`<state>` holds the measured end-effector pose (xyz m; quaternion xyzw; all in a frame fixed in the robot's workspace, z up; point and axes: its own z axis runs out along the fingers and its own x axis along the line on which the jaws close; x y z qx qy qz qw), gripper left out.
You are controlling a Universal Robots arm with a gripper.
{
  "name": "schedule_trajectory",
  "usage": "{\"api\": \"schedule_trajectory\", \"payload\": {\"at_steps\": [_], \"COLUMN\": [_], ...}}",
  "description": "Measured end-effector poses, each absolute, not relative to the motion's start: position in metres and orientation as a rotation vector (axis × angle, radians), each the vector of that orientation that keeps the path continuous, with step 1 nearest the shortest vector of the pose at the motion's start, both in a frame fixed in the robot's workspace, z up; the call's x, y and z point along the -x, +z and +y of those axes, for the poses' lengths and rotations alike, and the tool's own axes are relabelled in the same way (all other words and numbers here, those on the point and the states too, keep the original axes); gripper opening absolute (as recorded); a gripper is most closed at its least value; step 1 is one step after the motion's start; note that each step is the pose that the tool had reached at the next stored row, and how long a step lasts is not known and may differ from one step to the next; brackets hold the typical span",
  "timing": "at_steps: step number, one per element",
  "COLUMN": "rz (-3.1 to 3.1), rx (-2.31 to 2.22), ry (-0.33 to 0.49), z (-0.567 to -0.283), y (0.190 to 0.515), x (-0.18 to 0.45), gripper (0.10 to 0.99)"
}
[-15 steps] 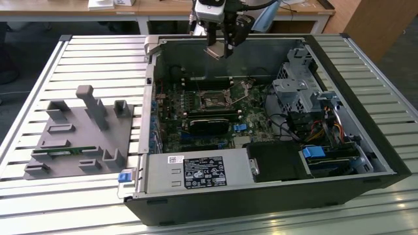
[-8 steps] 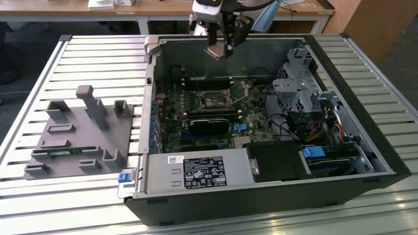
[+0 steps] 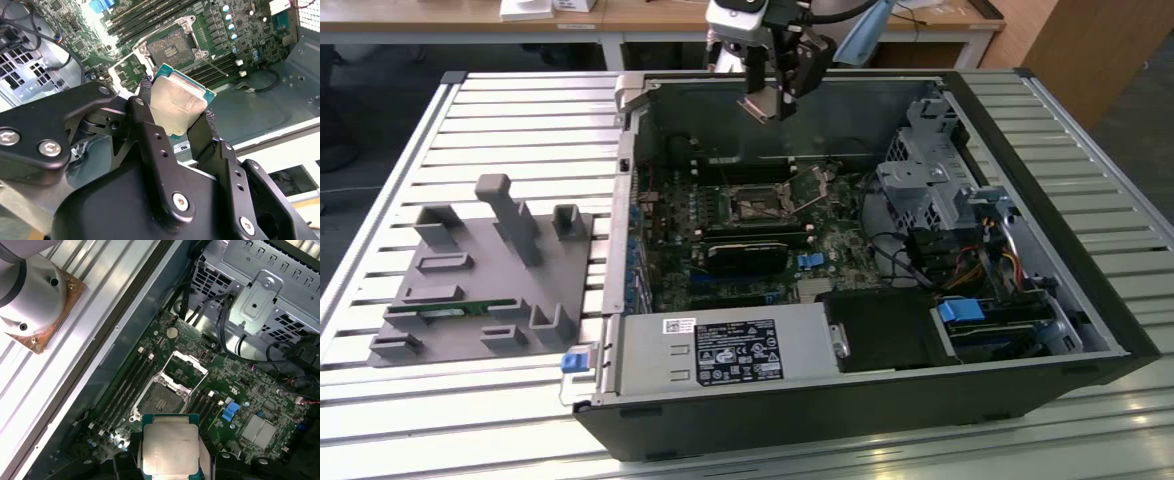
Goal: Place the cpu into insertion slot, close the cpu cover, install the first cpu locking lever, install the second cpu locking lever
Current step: 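Place the cpu into insertion slot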
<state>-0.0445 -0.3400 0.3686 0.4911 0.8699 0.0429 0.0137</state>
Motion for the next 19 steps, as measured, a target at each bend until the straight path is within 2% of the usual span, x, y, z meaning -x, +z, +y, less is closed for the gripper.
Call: {"api": "schedule_trajectory", "payload": {"at_steps": [19], "rz": [2.680], "rx": [-1.578], "ry": [0.132], "z": [-0.3400], "y": [0.3657], "x": [0.0445], "gripper": [0.537]}}
